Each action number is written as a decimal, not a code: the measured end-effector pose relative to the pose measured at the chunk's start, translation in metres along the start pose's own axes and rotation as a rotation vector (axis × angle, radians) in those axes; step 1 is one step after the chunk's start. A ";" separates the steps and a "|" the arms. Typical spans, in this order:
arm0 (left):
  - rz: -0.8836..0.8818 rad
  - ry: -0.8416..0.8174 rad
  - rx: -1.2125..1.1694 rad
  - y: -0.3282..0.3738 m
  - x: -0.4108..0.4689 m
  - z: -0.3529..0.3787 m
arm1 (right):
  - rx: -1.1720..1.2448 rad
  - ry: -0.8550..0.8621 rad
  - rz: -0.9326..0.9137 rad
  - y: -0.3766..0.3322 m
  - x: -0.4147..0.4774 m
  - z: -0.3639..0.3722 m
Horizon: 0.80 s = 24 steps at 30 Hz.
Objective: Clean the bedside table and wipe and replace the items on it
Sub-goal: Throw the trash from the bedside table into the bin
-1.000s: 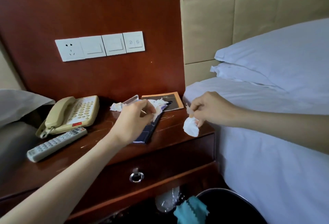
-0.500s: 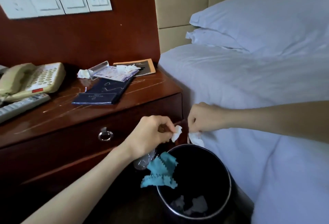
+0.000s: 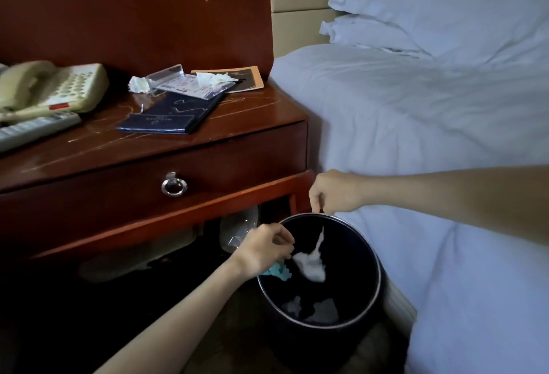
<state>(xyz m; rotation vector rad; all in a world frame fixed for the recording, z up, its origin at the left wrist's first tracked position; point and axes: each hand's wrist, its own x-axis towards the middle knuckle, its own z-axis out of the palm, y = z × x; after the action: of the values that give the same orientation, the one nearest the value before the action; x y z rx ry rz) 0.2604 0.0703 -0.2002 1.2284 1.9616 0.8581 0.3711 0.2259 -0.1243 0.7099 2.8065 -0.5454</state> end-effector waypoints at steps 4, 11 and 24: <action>0.040 0.053 0.085 0.001 -0.002 -0.016 | 0.052 -0.001 -0.015 -0.002 0.003 -0.009; 0.127 0.187 0.056 0.032 -0.012 -0.064 | 0.217 0.230 -0.079 -0.022 0.008 -0.059; 0.382 0.520 0.162 0.087 -0.020 -0.184 | 0.394 0.480 -0.183 -0.091 0.047 -0.132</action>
<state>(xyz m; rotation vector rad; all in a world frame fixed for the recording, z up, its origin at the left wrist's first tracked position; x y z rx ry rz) 0.1622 0.0480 -0.0223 1.6329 2.2654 1.3394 0.2726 0.2236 0.0113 0.7357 3.2684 -1.1172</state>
